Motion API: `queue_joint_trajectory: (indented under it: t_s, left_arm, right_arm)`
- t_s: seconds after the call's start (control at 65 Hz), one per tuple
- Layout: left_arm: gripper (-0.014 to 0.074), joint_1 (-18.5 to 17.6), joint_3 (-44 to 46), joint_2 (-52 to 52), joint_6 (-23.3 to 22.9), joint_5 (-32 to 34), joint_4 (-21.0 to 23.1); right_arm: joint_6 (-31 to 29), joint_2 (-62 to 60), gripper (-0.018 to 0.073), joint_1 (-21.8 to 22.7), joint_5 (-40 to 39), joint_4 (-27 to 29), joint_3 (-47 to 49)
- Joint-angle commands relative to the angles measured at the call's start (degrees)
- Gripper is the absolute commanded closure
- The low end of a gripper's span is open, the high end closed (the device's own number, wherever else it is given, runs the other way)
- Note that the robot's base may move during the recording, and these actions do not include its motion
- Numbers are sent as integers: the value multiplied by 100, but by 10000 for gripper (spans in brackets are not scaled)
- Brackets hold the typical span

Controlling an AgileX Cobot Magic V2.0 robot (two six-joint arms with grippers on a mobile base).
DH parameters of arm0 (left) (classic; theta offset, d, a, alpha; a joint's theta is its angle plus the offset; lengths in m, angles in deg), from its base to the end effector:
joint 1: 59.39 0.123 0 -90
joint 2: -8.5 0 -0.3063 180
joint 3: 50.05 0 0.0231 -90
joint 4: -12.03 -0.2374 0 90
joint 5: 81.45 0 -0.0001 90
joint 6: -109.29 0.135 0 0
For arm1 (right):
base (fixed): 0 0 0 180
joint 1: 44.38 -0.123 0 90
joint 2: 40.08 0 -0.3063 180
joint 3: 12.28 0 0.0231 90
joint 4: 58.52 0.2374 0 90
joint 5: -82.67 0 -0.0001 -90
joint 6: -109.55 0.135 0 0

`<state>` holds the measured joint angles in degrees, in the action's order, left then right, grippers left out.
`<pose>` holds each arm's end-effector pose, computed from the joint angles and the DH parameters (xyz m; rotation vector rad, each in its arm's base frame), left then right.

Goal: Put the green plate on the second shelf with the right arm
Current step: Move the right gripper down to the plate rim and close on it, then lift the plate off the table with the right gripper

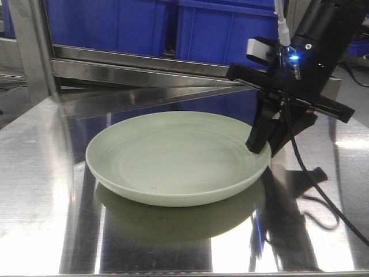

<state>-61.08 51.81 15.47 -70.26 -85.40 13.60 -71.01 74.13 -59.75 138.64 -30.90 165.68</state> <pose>0.0655 -0.0022 0.2055 0.0093 1.5545 -0.0402 0.3455 0.1488 0.1957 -0.0477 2.9932 0.6538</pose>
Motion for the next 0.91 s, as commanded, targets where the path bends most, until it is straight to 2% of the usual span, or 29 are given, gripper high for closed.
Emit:
queue_joint_trajectory:
  t_s: [0.0,0.261,0.646,0.892]
  left_arm:
    - [466,-48,-240,-115,-44,465,47]
    - [466,-48,-240,-115,-44,465,47]
    - [466,-48,-240,-115,-44,465,47]
    - [466,-48,-240,-115,-44,465,47]
  right_arm:
    - [-64,-302,503,15,14,179,139]
    - [-199,-763,503,15,-164,96,139]
    - [-206,-2956,503,15,-407,-669,139]
    - [-206,-4302,503,15,-449,-774,-11]
